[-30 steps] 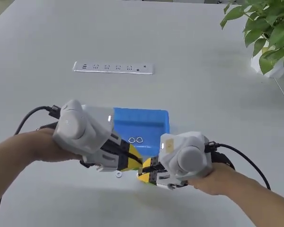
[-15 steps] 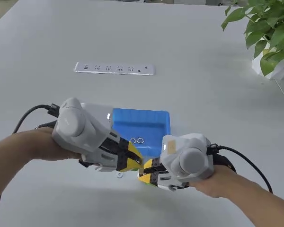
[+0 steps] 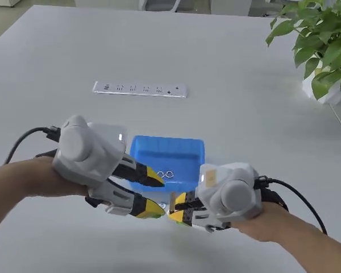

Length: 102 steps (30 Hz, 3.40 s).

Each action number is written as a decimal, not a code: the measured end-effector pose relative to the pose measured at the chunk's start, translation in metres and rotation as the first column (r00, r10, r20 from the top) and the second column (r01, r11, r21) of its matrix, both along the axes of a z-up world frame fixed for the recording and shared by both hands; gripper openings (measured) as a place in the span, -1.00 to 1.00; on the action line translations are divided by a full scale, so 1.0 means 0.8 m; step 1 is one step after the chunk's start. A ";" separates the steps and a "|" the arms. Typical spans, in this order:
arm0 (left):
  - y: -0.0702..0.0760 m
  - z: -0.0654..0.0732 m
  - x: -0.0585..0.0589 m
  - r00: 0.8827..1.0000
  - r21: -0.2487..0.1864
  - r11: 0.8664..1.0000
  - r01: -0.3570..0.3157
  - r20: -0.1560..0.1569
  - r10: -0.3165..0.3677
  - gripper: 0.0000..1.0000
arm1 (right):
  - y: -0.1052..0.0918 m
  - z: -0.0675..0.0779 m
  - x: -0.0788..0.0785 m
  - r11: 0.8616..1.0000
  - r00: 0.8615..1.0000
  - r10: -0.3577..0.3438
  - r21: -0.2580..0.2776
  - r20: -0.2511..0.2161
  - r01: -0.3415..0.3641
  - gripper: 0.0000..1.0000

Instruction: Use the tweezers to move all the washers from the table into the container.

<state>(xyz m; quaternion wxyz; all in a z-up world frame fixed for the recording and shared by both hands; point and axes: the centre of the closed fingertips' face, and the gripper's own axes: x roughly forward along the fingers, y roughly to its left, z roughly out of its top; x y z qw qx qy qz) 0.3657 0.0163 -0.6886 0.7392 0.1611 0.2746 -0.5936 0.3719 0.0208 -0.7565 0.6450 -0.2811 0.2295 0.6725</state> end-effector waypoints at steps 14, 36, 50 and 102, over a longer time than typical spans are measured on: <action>0.019 0.019 0.006 0.990 -0.047 0.989 -0.139 0.006 0.139 0.67 | -0.005 0.044 0.003 1.000 0.999 -0.021 0.018 0.033 0.020 -0.86; 0.036 0.027 0.006 0.979 -0.064 0.978 -0.198 0.032 0.201 0.99 | 0.003 0.107 0.030 0.999 0.995 0.005 0.033 0.100 -0.008 -0.85; 0.052 0.030 0.006 0.972 -0.067 0.971 -0.229 0.038 0.232 0.99 | 0.021 0.107 0.068 0.999 0.991 0.010 0.044 0.130 -0.016 -0.85; 0.057 0.023 0.035 0.964 -0.116 0.957 -0.265 0.008 0.267 0.85 | 0.041 -0.008 0.110 0.998 0.998 0.055 -0.011 0.029 -0.055 -0.83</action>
